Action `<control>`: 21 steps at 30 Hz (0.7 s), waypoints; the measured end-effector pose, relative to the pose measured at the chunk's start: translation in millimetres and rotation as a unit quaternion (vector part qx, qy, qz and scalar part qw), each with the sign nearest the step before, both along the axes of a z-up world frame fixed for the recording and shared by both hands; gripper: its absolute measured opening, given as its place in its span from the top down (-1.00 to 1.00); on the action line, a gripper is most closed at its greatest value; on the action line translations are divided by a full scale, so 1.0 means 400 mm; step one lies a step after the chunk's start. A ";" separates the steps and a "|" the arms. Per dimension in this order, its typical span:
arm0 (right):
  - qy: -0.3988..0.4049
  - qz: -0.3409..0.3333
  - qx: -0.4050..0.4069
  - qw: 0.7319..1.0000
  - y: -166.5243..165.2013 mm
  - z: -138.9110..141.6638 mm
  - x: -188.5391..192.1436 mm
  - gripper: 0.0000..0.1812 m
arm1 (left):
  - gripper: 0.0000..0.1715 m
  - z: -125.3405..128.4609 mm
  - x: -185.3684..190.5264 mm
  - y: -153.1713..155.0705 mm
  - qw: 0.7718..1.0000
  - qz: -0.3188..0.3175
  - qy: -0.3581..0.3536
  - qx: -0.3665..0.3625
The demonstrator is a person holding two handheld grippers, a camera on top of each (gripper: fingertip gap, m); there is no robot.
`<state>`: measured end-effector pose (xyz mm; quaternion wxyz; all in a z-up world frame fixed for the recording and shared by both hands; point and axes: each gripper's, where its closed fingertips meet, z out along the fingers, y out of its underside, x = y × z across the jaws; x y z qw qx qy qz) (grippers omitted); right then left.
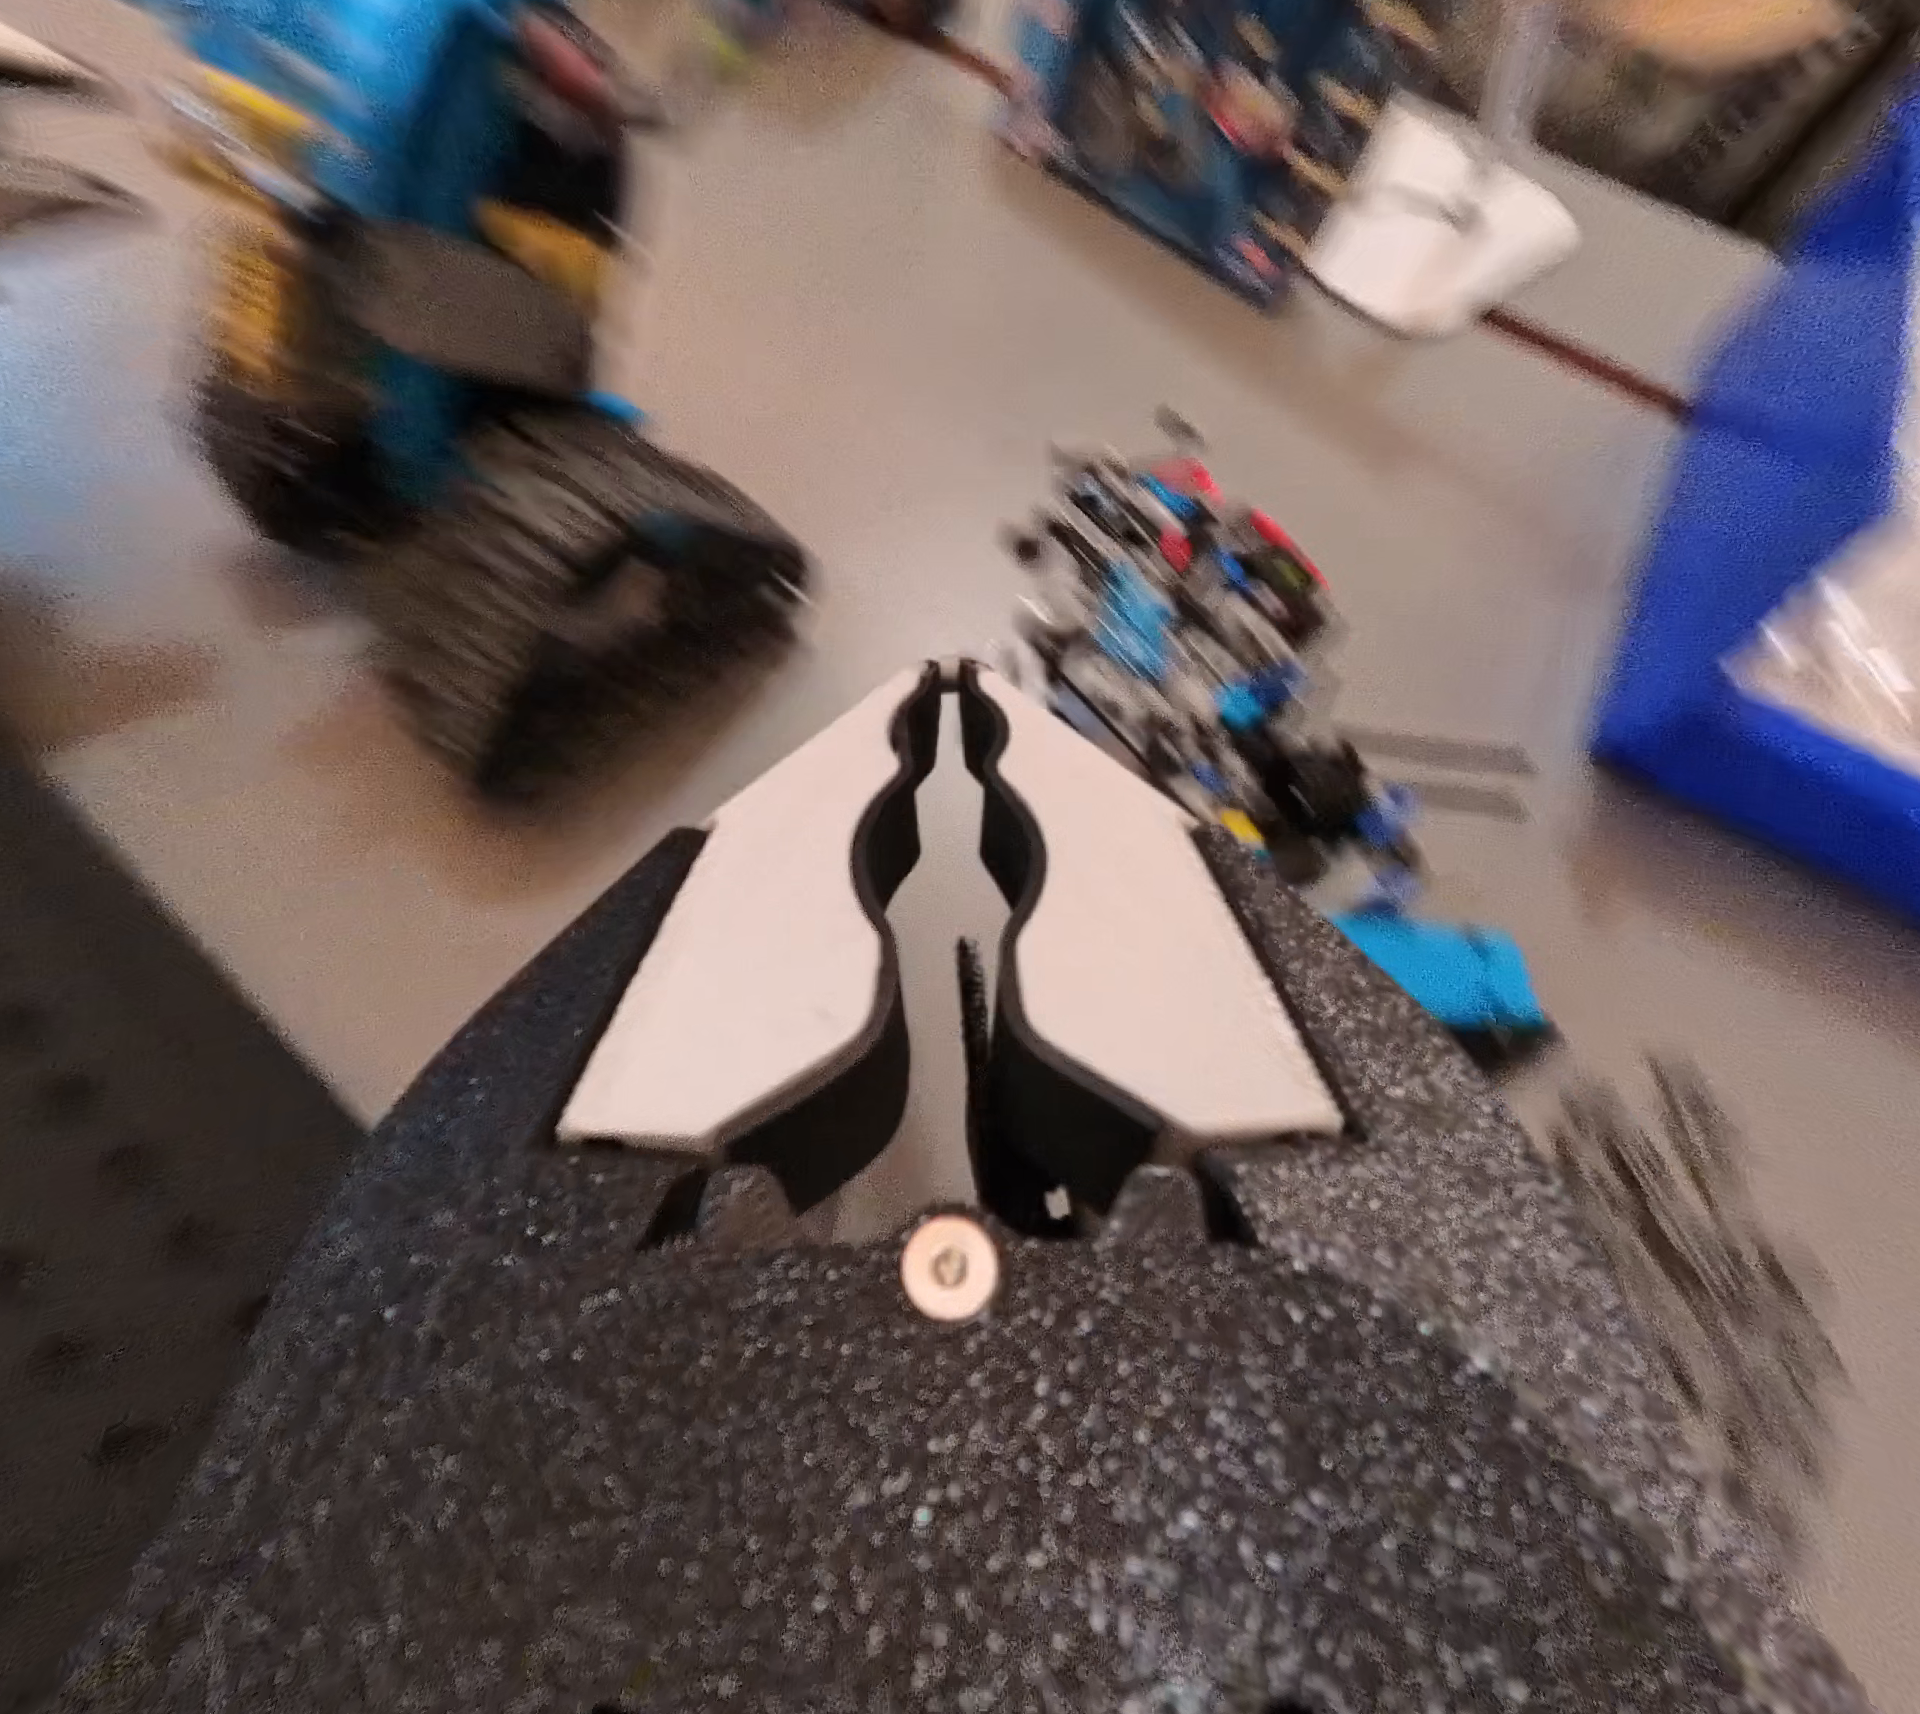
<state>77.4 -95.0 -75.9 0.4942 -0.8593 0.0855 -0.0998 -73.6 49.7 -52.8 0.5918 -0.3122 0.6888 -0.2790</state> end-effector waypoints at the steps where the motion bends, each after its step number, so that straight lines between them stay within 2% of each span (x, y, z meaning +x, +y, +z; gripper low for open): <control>1: 0.007 -0.034 -0.016 0.999 -0.048 -0.038 0.045 0.98 | 0.83 -0.002 0.002 0.004 1.000 -0.001 0.005 -0.014; 4: 0.044 -0.100 -0.020 0.994 -0.138 -0.092 0.111 0.99 | 0.83 -0.018 0.008 0.018 0.999 0.002 0.024 -0.044; 10: 0.082 -0.160 -0.041 0.983 -0.188 -0.122 0.148 0.98 | 0.83 -0.036 0.014 0.044 0.996 0.007 0.044 -0.083; 16: 0.091 -0.170 -0.057 0.979 -0.201 -0.153 0.140 0.90 | 0.83 -0.040 0.014 0.055 0.989 -0.002 0.055 -0.139; 21: 0.053 -0.169 -0.052 0.983 -0.195 -0.129 0.143 0.81 | 0.84 -0.027 0.005 0.019 0.975 -0.058 0.062 -0.205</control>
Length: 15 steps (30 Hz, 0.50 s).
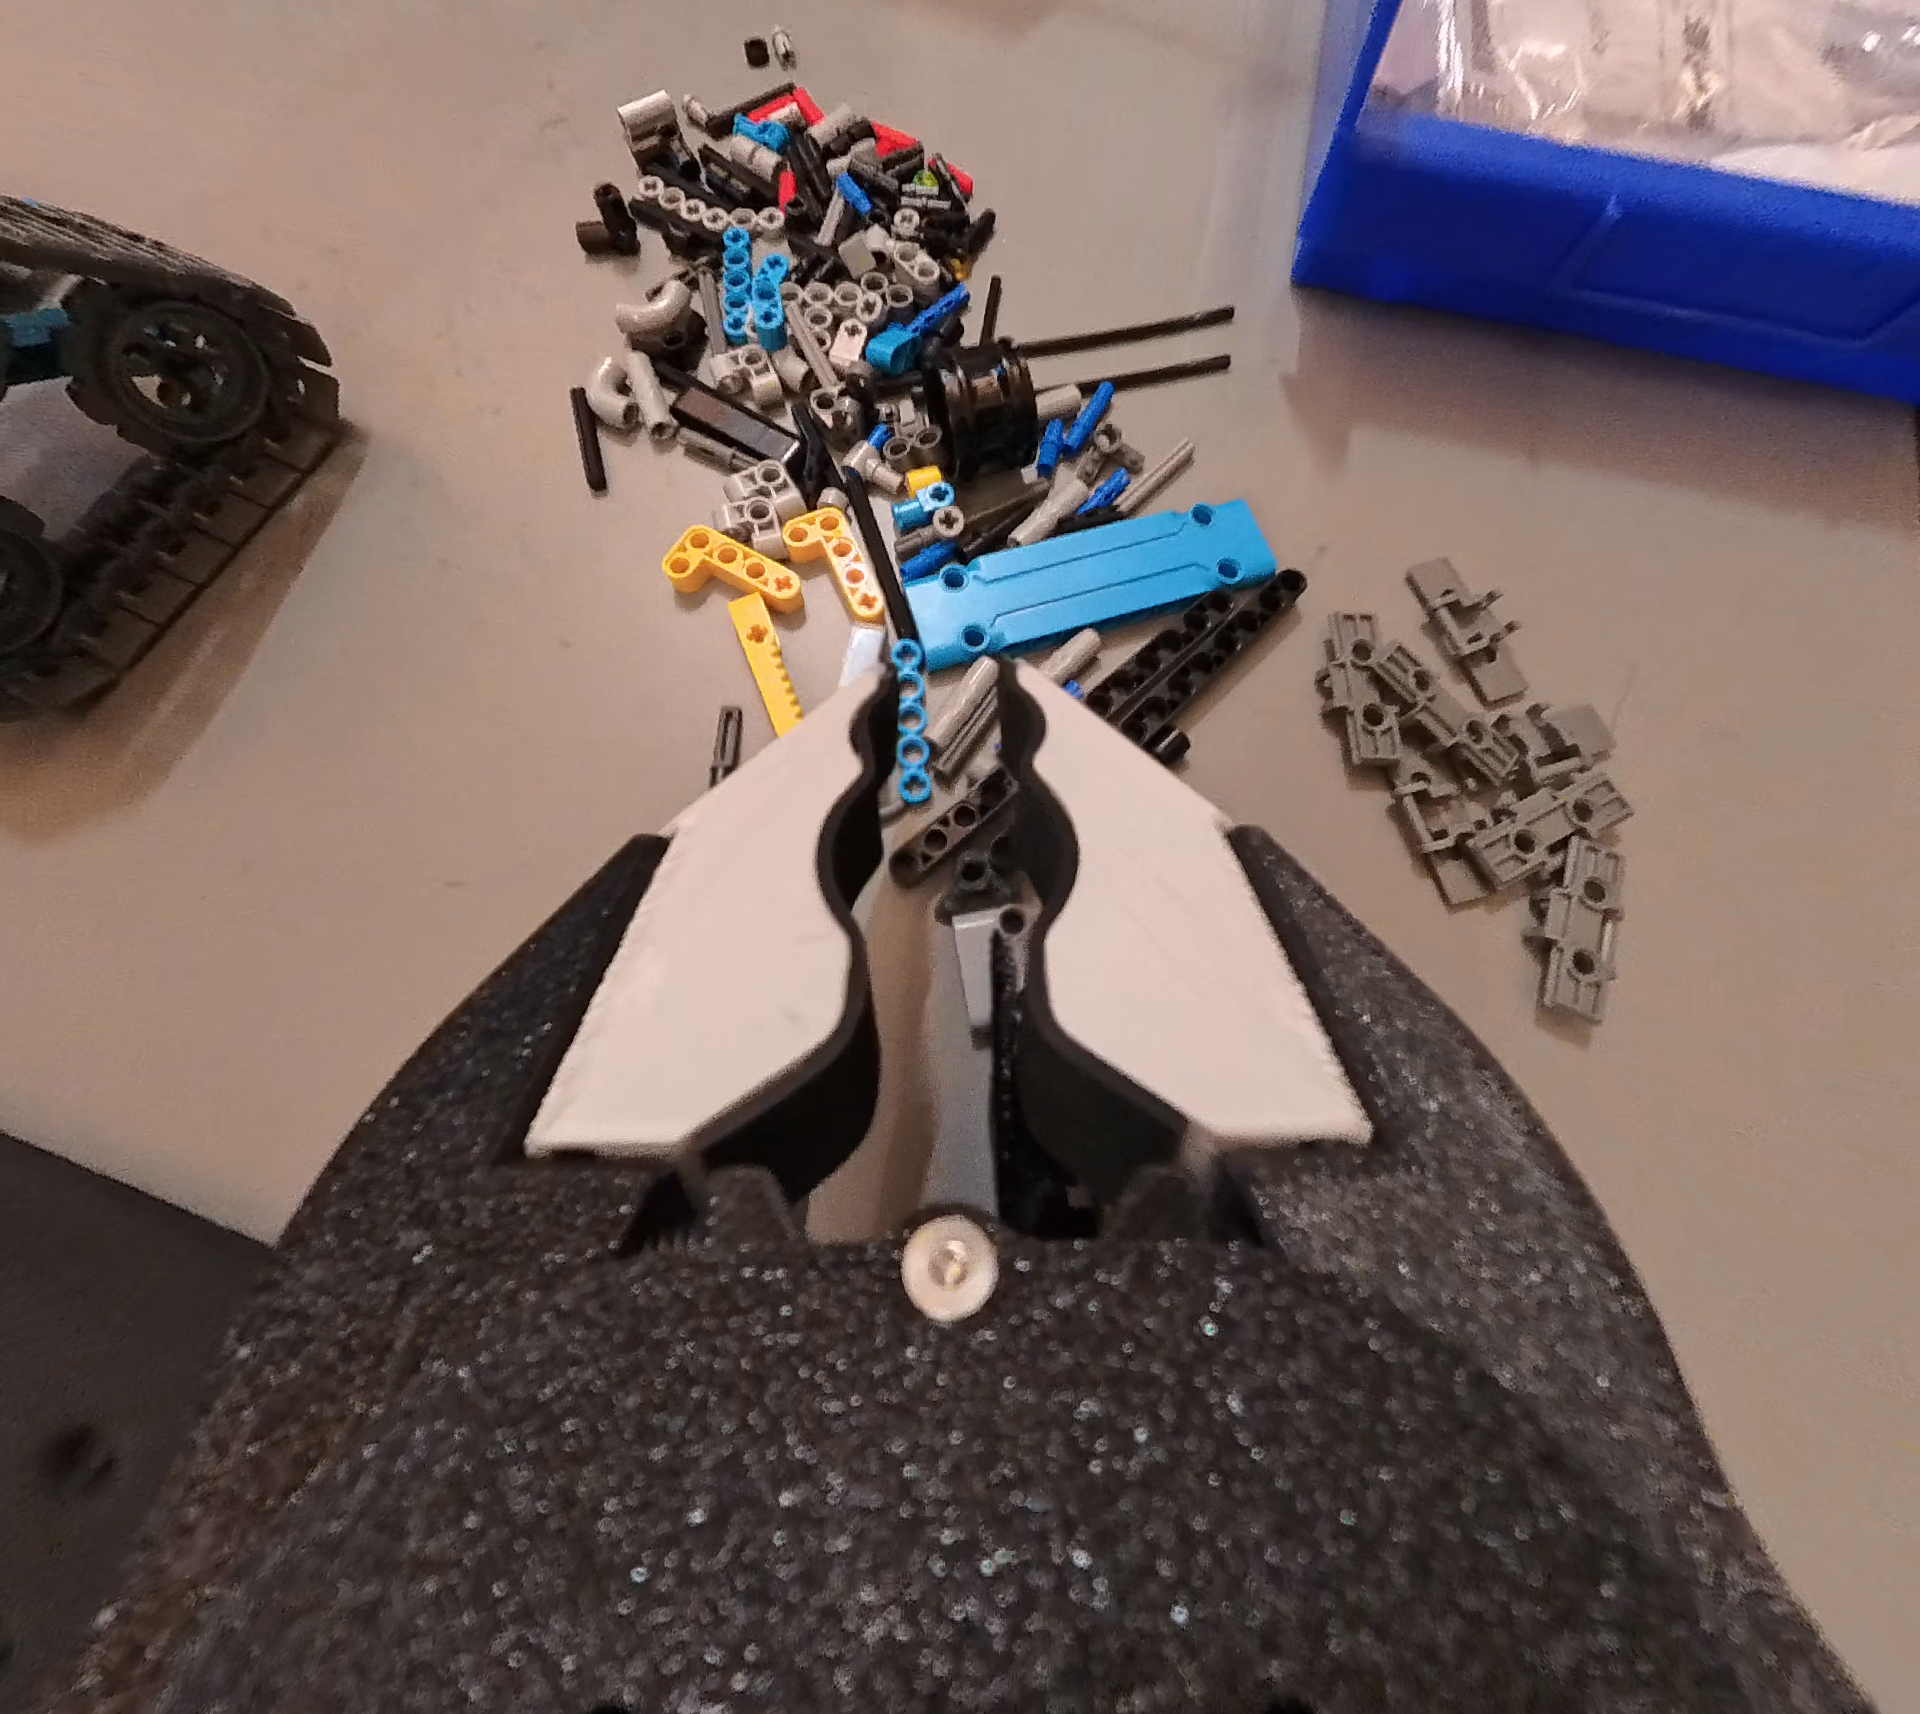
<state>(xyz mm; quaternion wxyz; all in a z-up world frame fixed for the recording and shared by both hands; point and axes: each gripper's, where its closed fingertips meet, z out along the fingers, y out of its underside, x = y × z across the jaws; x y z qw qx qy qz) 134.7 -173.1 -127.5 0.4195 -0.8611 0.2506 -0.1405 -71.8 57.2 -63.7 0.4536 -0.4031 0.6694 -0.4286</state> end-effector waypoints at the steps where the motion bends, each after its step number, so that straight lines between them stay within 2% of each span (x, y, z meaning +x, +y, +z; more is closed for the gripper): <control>1: -0.012 -0.001 0.004 1.000 0.003 0.009 0.002 0.79 | 0.84 -0.001 -0.002 -0.008 1.000 -0.010 0.003 -0.011; 6: -0.048 0.048 0.071 0.995 0.075 0.081 -0.049 0.75 | 0.84 -0.006 -0.010 -0.047 0.997 -0.058 0.020 -0.055; 9: -0.045 0.187 0.146 0.970 0.192 0.147 -0.197 0.76 | 0.84 0.001 -0.021 -0.087 0.989 -0.104 0.029 -0.099; 12: -0.010 0.324 0.176 0.929 0.287 0.163 -0.367 0.77 | 0.84 0.015 -0.022 -0.103 0.978 -0.132 0.037 -0.160; 13: -0.005 0.348 0.184 0.919 0.312 0.163 -0.405 0.77 | 0.83 0.017 -0.019 -0.101 0.976 -0.133 0.040 -0.169; 15: -0.041 0.346 0.196 0.916 0.354 0.172 -0.429 0.79 | 0.84 0.034 -0.013 -0.095 0.974 -0.130 0.028 -0.181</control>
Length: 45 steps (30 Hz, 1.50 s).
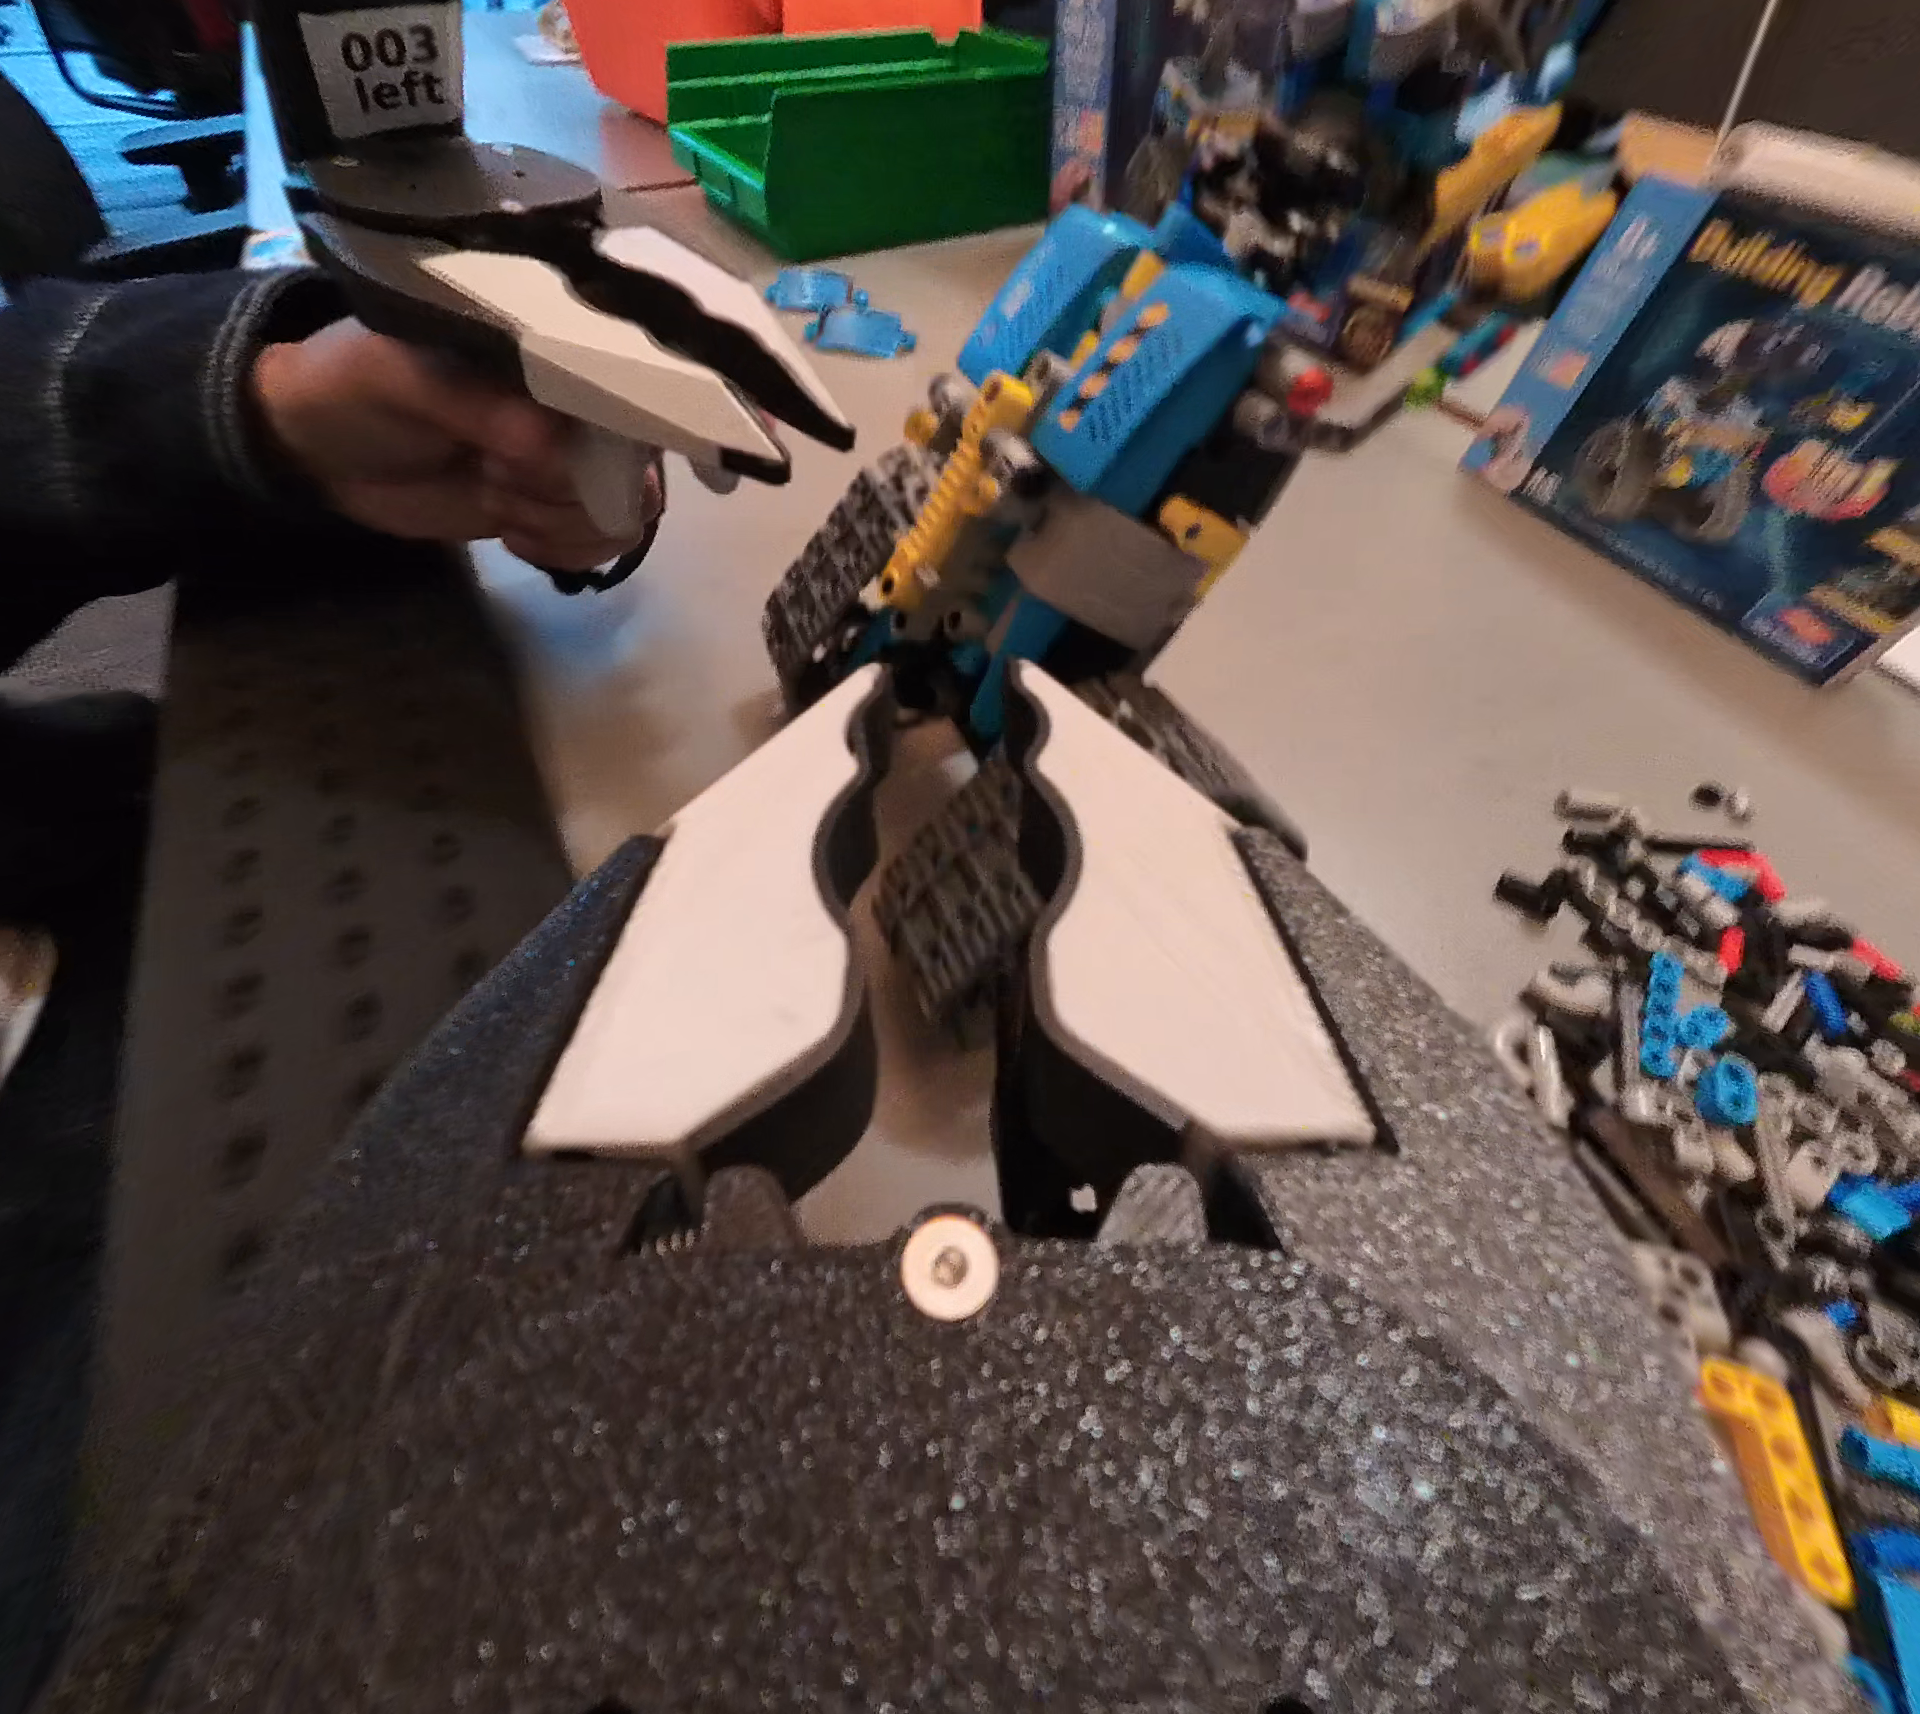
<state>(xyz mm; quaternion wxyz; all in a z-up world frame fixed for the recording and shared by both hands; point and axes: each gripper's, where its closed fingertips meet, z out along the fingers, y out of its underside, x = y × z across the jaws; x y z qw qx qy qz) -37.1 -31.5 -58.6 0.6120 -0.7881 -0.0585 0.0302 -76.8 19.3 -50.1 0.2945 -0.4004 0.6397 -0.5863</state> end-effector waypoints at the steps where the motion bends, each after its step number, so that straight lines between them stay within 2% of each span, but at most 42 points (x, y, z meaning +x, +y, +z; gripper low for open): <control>1: -0.012 -0.011 0.019 1.000 0.017 0.010 -0.003 0.85 | 0.84 0.010 0.003 0.002 1.000 0.002 -0.006 -0.007; 3: -0.008 -0.047 0.045 0.998 0.049 0.030 0.010 0.85 | 0.83 0.019 0.014 0.007 1.000 0.014 -0.012 -0.013; 5: 0.016 -0.063 0.069 0.996 0.071 0.043 0.007 0.73 | 0.77 0.017 0.025 0.011 1.000 0.028 -0.010 -0.006; 7: 0.008 -0.071 0.066 0.995 0.077 0.037 0.002 0.69 | 0.75 0.014 0.034 0.021 0.999 0.049 -0.008 0.007; 11: -0.005 -0.090 0.112 0.990 0.058 0.074 0.016 0.75 | 0.75 0.016 0.038 0.028 0.998 0.056 -0.007 -0.002; 14: 0.001 -0.091 0.104 0.990 0.067 0.066 0.030 0.73 | 0.75 0.032 0.044 0.036 0.998 0.058 -0.015 -0.005; 18: -0.063 -0.127 0.096 0.985 0.077 0.074 0.028 0.70 | 0.69 0.072 0.081 0.089 0.996 0.083 -0.018 0.035; 20: -0.109 -0.156 0.075 0.979 0.091 0.073 0.022 0.64 | 0.53 0.096 0.100 0.095 0.999 0.048 0.006 0.016; 23: -0.159 -0.184 0.053 0.968 0.112 0.079 0.004 0.64 | 0.31 0.077 0.124 0.083 0.997 -0.012 0.075 -0.011; 27: -0.222 -0.233 0.018 0.947 0.126 0.074 -0.004 0.68 | 0.28 0.044 0.159 0.090 0.991 -0.029 0.113 -0.064; 29: -0.214 -0.250 0.014 0.944 0.126 0.067 -0.013 0.70 | 0.11 0.028 0.170 0.081 0.983 -0.056 0.144 -0.099; 31: -0.195 -0.252 0.008 0.948 0.125 0.049 -0.031 0.73 | 0.10 0.025 0.175 0.067 0.974 -0.086 0.162 -0.133; 33: -0.208 -0.259 -0.003 0.943 0.120 0.035 -0.036 0.72 | 0.18 0.028 0.177 0.059 0.970 -0.100 0.157 -0.153; 34: -0.213 -0.263 -0.009 0.941 0.118 0.035 -0.035 0.72 | 0.28 0.030 0.173 0.053 0.969 -0.109 0.154 -0.162; 38: -0.202 -0.279 -0.017 0.939 0.110 0.042 -0.014 0.84 | 0.32 0.031 0.169 0.055 0.973 -0.077 0.138 -0.167; 39: -0.196 -0.287 -0.013 0.937 0.107 0.044 -0.002 0.91 | 0.32 0.031 0.168 0.059 0.975 -0.054 0.133 -0.167; 42: -0.164 -0.285 -0.012 0.944 0.113 0.043 0.007 0.92 | 0.33 0.031 0.159 0.077 0.979 0.026 0.109 -0.168; 45: -0.153 -0.288 -0.019 0.945 0.118 0.043 0.001 0.91 | 0.33 0.032 0.147 0.087 0.978 0.063 0.100 -0.170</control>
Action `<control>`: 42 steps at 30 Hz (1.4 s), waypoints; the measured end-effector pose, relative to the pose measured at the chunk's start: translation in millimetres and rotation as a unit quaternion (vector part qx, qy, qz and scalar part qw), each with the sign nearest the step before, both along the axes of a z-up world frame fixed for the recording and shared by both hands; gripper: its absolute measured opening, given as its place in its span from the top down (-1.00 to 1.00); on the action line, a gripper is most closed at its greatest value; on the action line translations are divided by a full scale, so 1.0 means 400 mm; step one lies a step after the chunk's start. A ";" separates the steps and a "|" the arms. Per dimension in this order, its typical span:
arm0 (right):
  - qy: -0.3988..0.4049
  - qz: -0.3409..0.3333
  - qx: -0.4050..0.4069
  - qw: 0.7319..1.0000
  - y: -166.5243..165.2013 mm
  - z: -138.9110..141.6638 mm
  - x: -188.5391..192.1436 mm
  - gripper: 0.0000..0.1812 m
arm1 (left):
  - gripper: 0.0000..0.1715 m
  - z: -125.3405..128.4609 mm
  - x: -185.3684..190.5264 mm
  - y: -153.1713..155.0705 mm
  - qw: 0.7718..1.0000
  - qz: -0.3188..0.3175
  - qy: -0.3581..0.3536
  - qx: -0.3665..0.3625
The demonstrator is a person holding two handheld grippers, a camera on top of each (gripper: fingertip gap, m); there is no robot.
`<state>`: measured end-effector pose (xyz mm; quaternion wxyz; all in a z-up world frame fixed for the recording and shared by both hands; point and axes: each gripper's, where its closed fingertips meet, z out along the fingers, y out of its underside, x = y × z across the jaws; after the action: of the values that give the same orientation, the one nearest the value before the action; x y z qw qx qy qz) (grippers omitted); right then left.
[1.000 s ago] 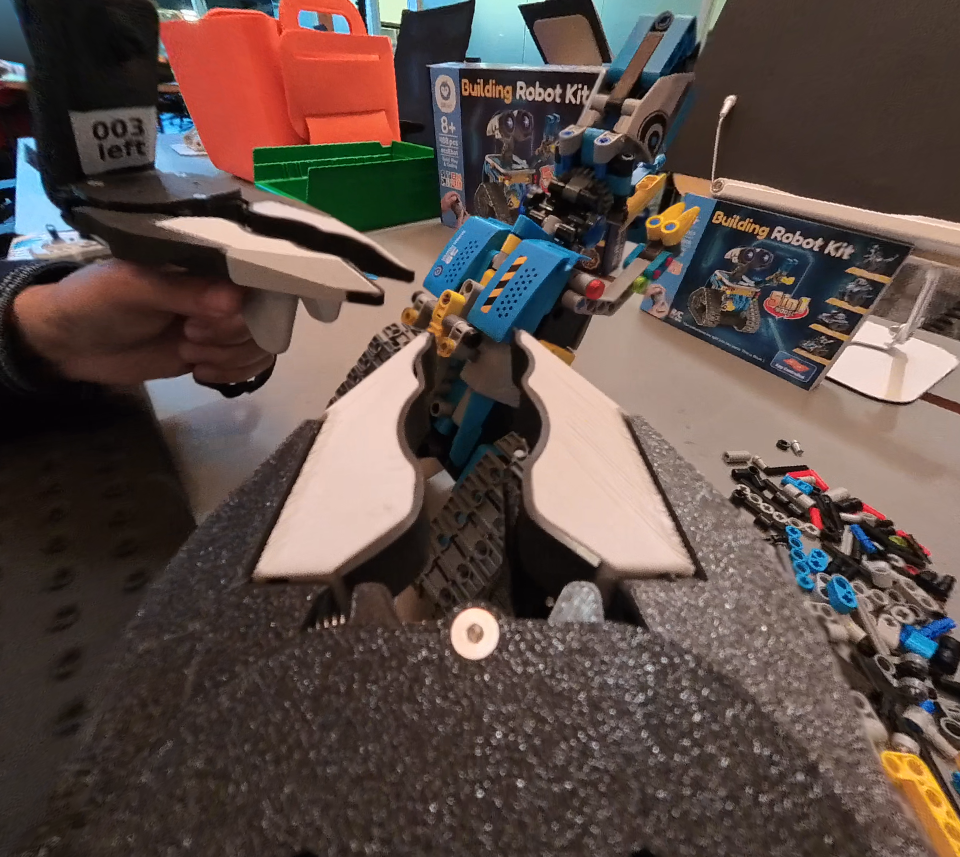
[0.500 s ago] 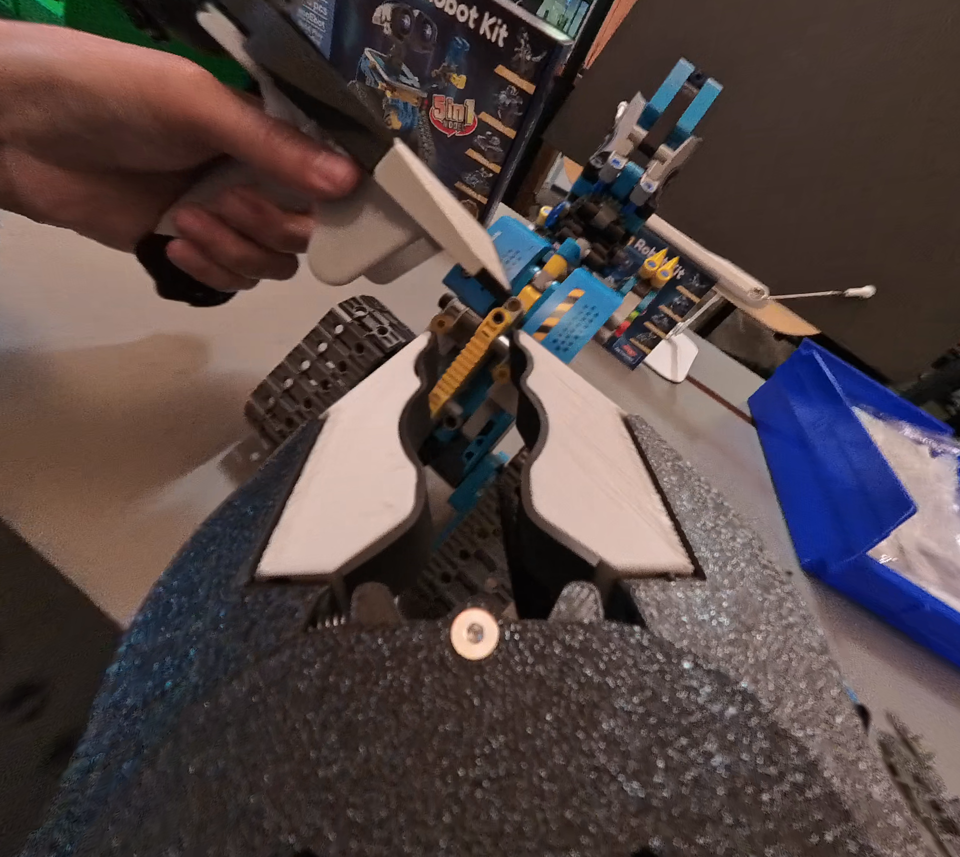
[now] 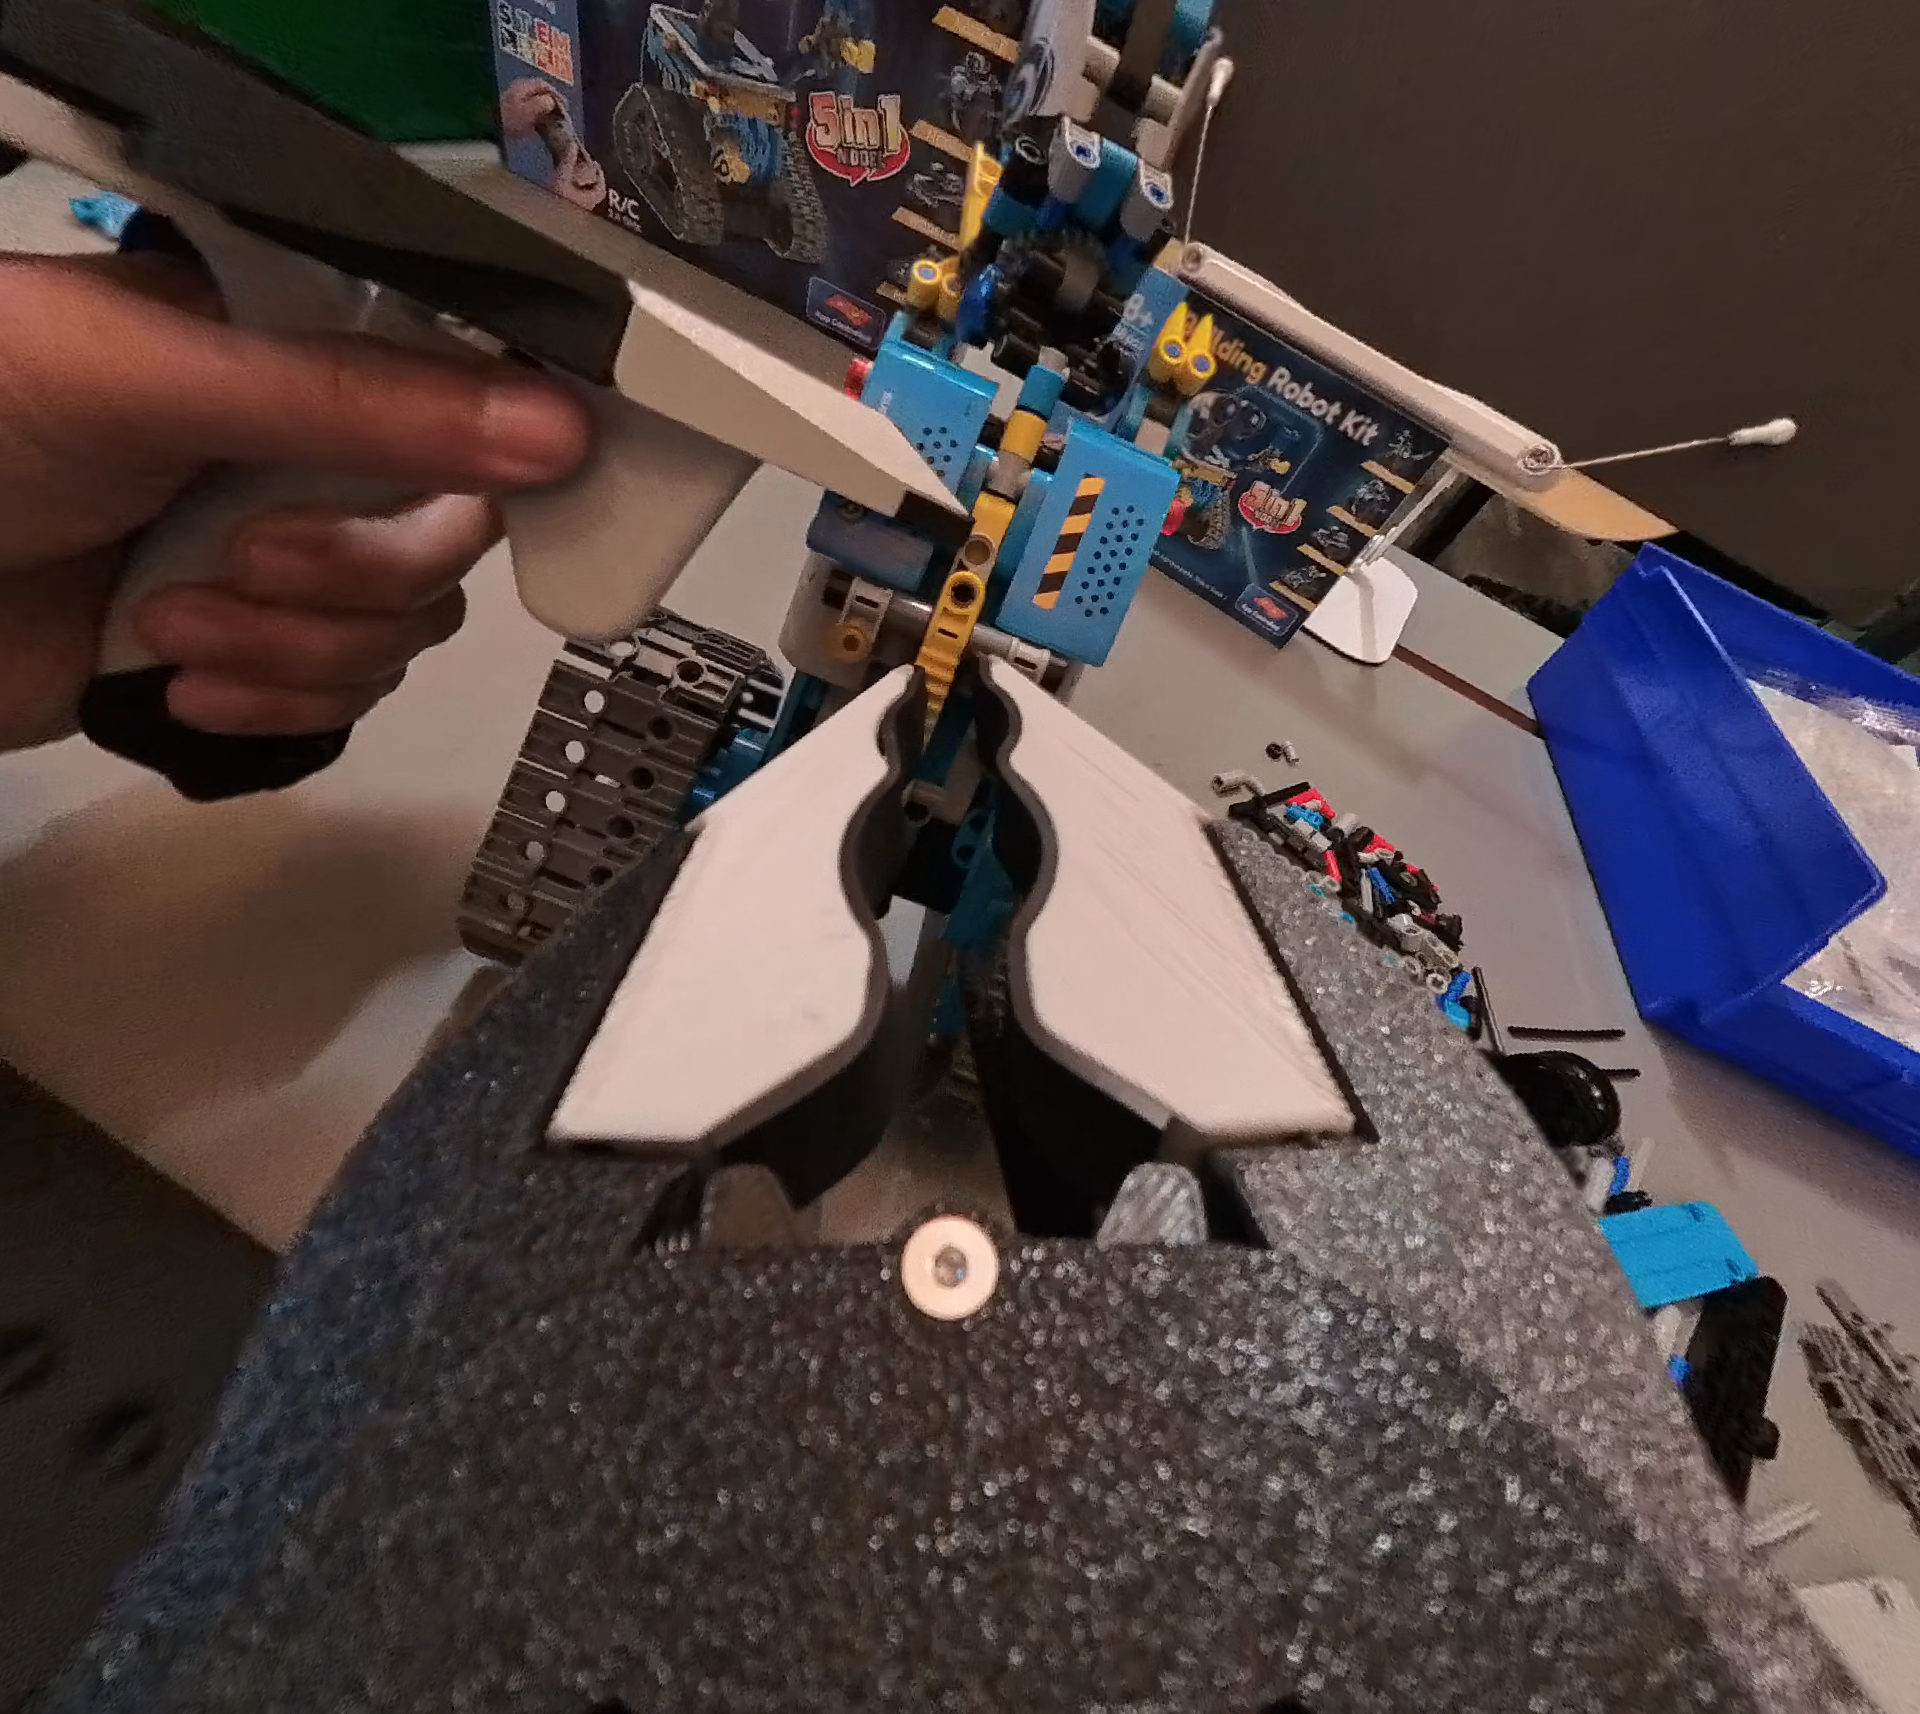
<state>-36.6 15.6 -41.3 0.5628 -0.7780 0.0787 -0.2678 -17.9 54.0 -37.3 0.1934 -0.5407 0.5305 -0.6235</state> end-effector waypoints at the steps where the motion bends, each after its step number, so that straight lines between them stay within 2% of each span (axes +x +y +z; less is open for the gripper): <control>1: 0.006 0.000 0.004 1.000 0.001 0.000 -0.002 0.90 | 0.34 0.000 -0.002 0.001 1.000 0.006 -0.004 0.001; 2: 0.018 0.009 0.010 1.000 0.004 -0.001 -0.011 0.83 | 0.33 -0.001 -0.002 0.002 1.000 0.008 -0.007 0.000; 8: 0.083 0.037 0.063 0.994 -0.007 0.004 -0.003 0.87 | 0.33 -0.001 0.002 0.010 1.000 -0.005 -0.015 -0.003; 10: 0.089 0.031 0.057 0.994 -0.012 -0.001 0.006 0.77 | 0.34 -0.001 0.002 0.019 1.000 0.000 -0.014 -0.007; 15: 0.054 0.026 0.022 0.998 0.014 -0.019 -0.021 0.83 | 0.33 -0.002 0.000 0.037 0.999 0.033 -0.013 0.002; 17: 0.075 0.005 0.010 0.997 0.016 -0.038 -0.004 0.83 | 0.33 -0.001 -0.003 0.041 0.999 0.048 -0.014 0.006; 20: 0.127 0.020 0.035 0.991 0.024 -0.038 -0.007 0.82 | 0.33 -0.001 -0.006 0.041 0.998 0.059 -0.017 0.006; 24: 0.079 0.025 0.046 0.995 0.015 0.022 -0.016 0.83 | 0.33 -0.002 -0.005 0.042 0.998 0.057 -0.016 0.005; 27: 0.042 0.028 -0.005 0.999 0.025 0.036 0.002 0.77 | 0.33 -0.002 -0.006 0.041 0.998 0.058 -0.017 0.006; 30: 0.090 0.068 -0.023 0.993 0.050 0.027 0.003 0.80 | 0.33 -0.002 -0.006 0.041 0.998 0.059 -0.017 0.007; 35: 0.161 0.092 -0.013 0.983 0.076 0.022 0.007 0.87 | 0.33 -0.003 -0.007 0.043 0.998 0.061 -0.017 0.007; 39: 0.211 0.067 0.016 0.975 0.079 0.021 0.014 0.92 | 0.32 -0.005 -0.011 0.046 0.997 0.071 -0.012 0.019; 42: 0.154 0.029 -0.002 0.988 0.081 0.018 0.012 0.91 | 0.32 -0.006 -0.016 0.047 0.997 0.075 -0.012 0.028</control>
<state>-31.9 47.8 -34.3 0.5502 -0.8129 0.1411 -0.1286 -24.4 72.7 -39.5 0.2608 -0.5657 0.5039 -0.5983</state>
